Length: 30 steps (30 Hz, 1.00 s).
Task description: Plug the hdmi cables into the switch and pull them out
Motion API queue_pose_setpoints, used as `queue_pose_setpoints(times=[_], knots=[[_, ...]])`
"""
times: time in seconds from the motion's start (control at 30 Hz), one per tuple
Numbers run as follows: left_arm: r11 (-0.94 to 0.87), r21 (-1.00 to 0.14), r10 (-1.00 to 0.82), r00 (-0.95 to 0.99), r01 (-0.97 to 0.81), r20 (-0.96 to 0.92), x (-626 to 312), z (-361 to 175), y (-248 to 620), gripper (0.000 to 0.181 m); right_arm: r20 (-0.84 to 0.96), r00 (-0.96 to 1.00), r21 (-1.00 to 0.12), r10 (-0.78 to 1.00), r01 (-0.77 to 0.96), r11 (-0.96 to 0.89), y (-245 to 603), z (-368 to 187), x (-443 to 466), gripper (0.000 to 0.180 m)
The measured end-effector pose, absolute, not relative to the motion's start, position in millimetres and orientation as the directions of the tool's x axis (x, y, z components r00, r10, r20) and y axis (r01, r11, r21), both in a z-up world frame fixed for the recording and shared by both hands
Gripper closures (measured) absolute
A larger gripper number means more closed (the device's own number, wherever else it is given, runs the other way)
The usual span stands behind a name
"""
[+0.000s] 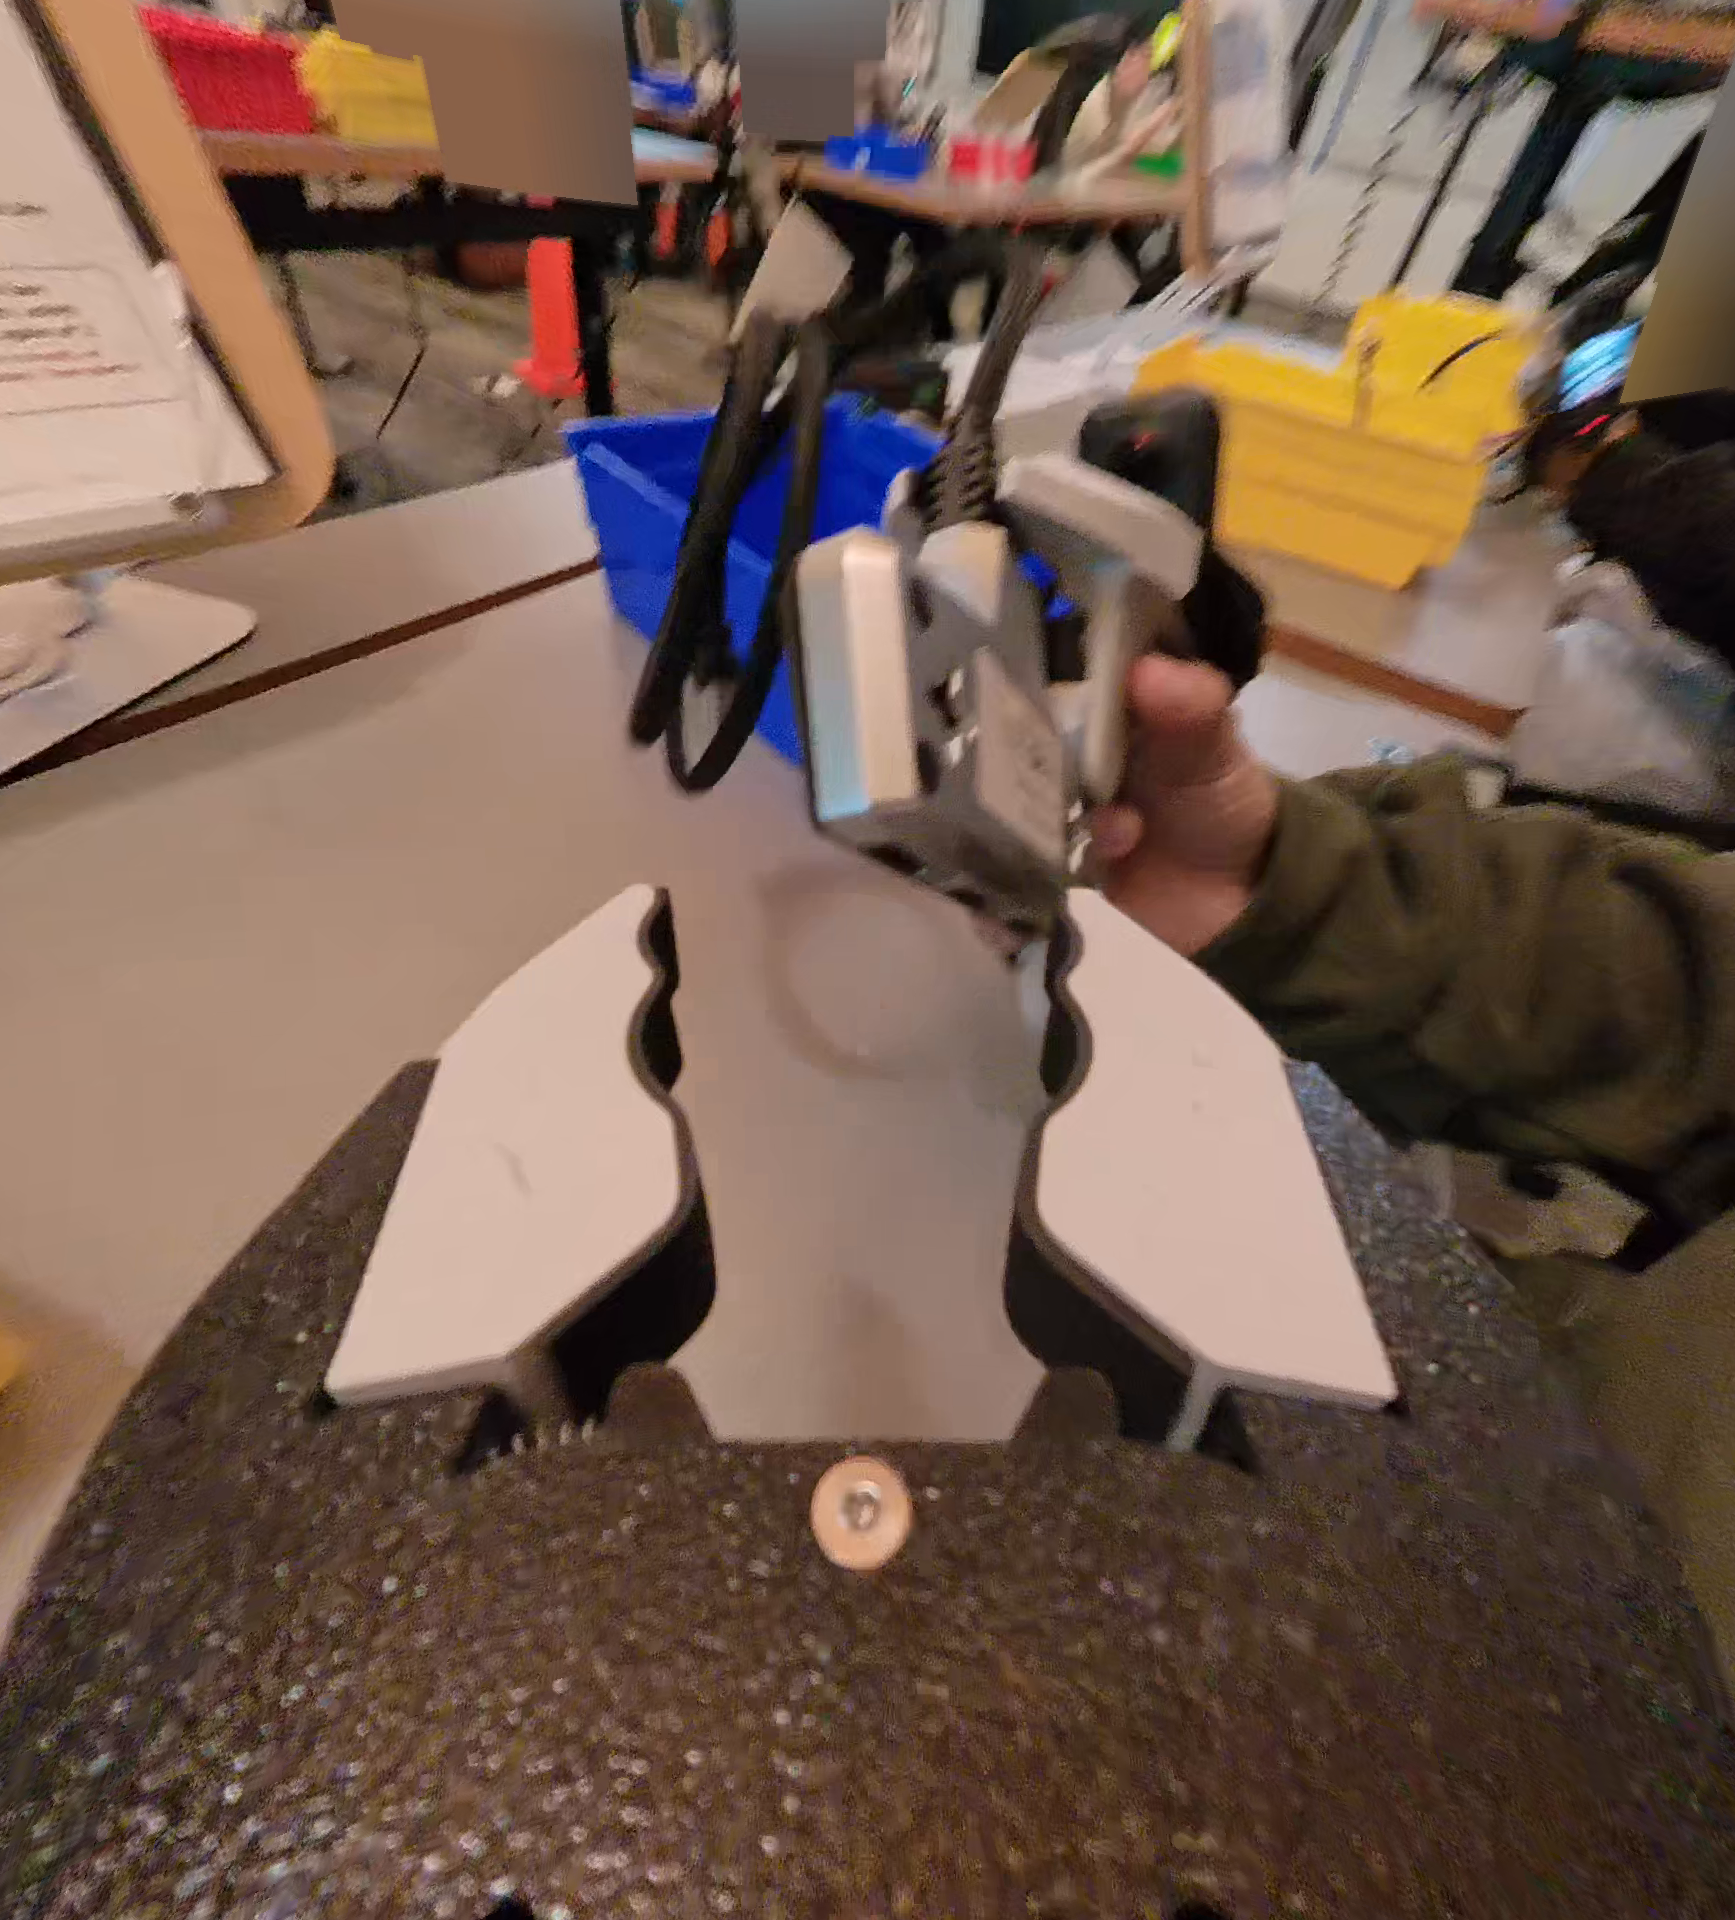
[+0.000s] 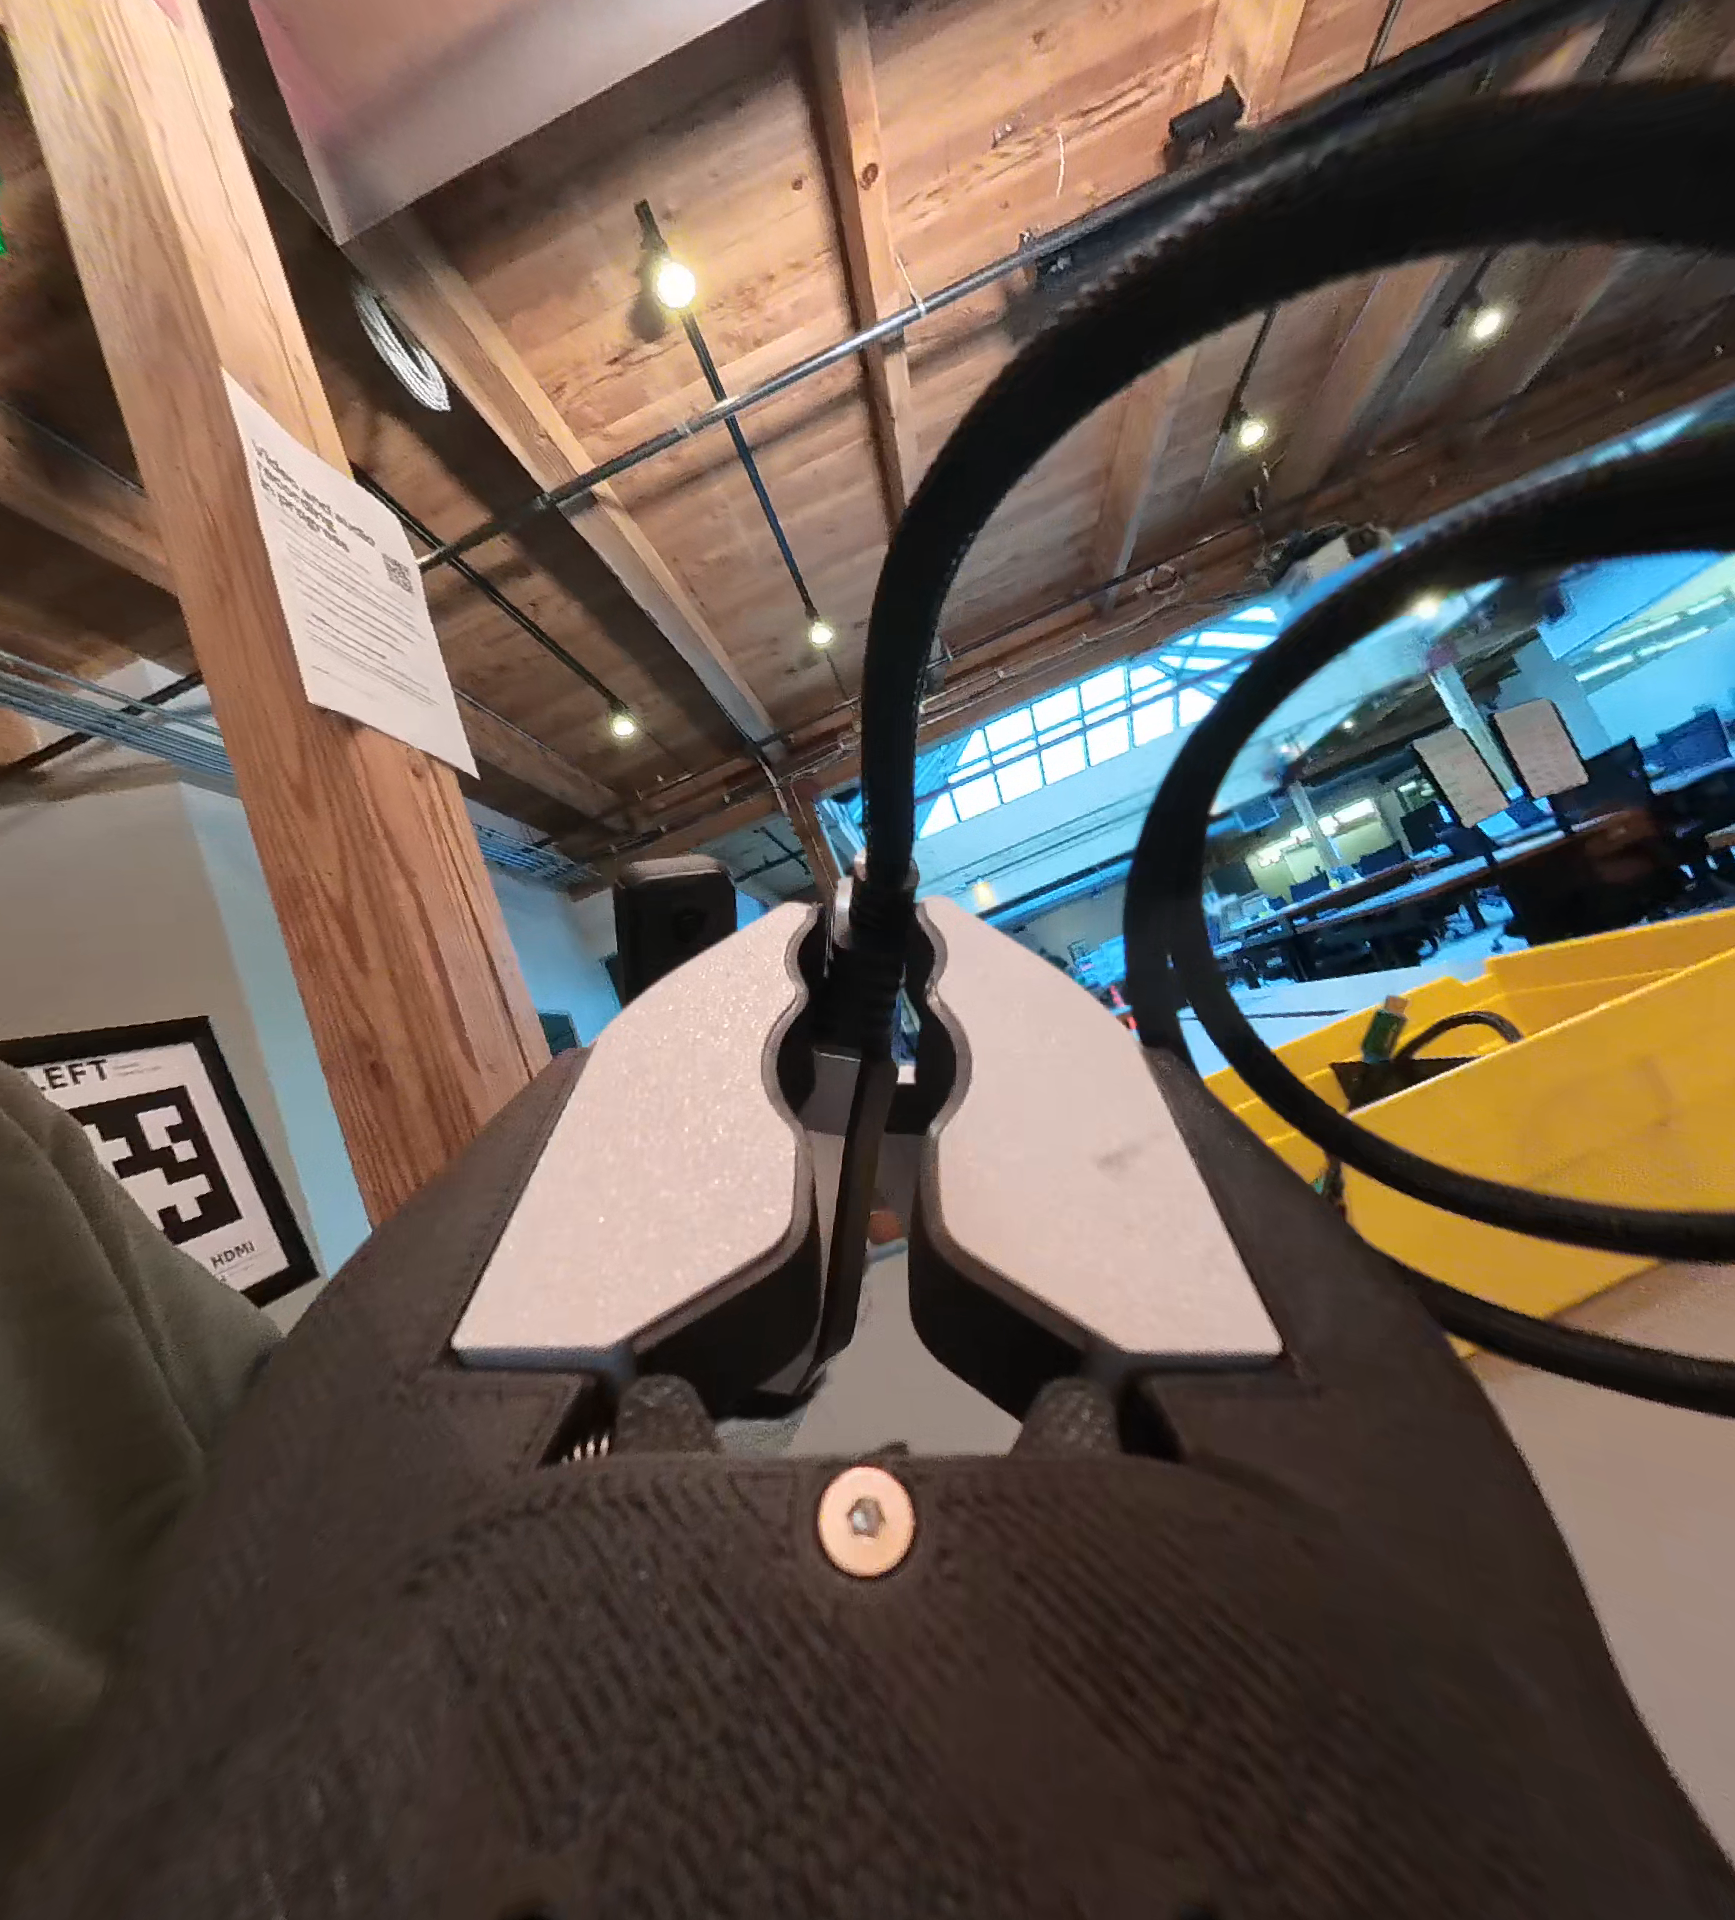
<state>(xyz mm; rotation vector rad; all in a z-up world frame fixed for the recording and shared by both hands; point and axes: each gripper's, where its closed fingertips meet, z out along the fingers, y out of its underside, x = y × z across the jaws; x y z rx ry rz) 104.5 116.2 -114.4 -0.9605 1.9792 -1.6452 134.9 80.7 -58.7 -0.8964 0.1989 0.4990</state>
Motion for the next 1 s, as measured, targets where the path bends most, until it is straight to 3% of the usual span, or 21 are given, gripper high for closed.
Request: queue_pose_setpoints(times=[0.1, 0.13, 0.2, 0.27, 0.37, 0.43, 0.53, 0.6, 0.67, 0.77, 0.83, 0.9, 1.0], knots=[[-0.035, -0.965, -0.619, -0.752, -0.261, 0.226, 100.9, -106.4, 97.2, 0.132, -0.387, 0.86, -0.692, 0.333, -0.51, 0.511, 86.8, -63.9, 132.9, 0.165], [-0.071, -0.955, -0.589, -0.76, -0.288, 0.273, 100.5, -105.6, 92.8, 0.129, -0.389, 0.86, -0.686, 0.329, -0.509, 0.519, 87.0, -64.0, 133.0, 0.165], [-0.114, -0.95, -0.558, -0.772, -0.291, 0.304, 101.5, -104.2, 92.0, 0.155, -0.385, 0.854, -0.684, 0.349, -0.518, 0.514, 86.6, -63.5, 130.6, 0.164], [-0.111, -0.955, -0.564, -0.774, -0.274, 0.288, 104.6, -106.4, 95.8, 0.156, -0.394, 0.86, -0.709, 0.324, -0.508, 0.488, 89.8, -66.3, 132.6, 0.164], [0.027, -0.996, -0.637, -0.769, -0.089, 0.051, 110.4, -101.3, 107.9, 0.159, -0.437, 0.841, -0.754, 0.319, -0.536, 0.379, 94.4, -75.2, 134.1, 0.158], [0.211, -0.976, -0.691, -0.7, 0.043, -0.181, 116.8, -91.0, 122.3, 0.16, -0.51, 0.813, -0.786, 0.28, -0.573, 0.232, 99.4, -91.7, 136.1, 0.137], [0.572, -0.794, -0.605, -0.547, 0.206, -0.578, 126.4, -76.1, 143.4, 0.16, -0.541, 0.763, -0.841, 0.355, -0.49, -0.229, 91.8, -135.1, 96.2, 0.13], [0.745, -0.594, -0.424, -0.471, 0.304, -0.774, 127.5, -74.6, 147.8, 0.16, -0.491, 0.774, -0.858, 0.4, -0.351, -0.374, 76.9, -148.7, 76.2, 0.129], [0.809, -0.461, -0.271, -0.465, 0.364, -0.843, 122.4, -79.7, 142.4, 0.16, -0.279, 0.897, -0.942, 0.342, -0.187, -0.279, 77.5, -142.7, 89.9, 0.129], [0.85, -0.263, -0.028, -0.459, 0.456, -0.888, 107.7, -94.0, 127.2, 0.16, -0.046, 0.995, -0.999, 0.086, -0.046, 0.006, 84.6, -109.7, 131.2, 0.12], [0.843, -0.131, 0.134, -0.439, 0.522, -0.888, 94.2, -103.1, 114.9, 0.16, -0.008, 0.989, -0.999, 0.148, -0.013, 0.035, 85.6, -109.5, 121.9, 0.122], [0.807, -0.077, 0.234, -0.436, 0.585, -0.869, 78.5, -107.3, 101.2, 0.16, 0.096, 0.979, -0.995, 0.179, 0.094, 0.019, 88.8, -119.7, 113.5, 0.119], [0.755, -0.091, 0.287, -0.452, 0.65, -0.845, 59.2, -108.4, 86.6, 0.16, 0.271, 0.942, -0.963, 0.2, 0.266, 0.052, 96.2, -126.8, 97.4, 0.118]])
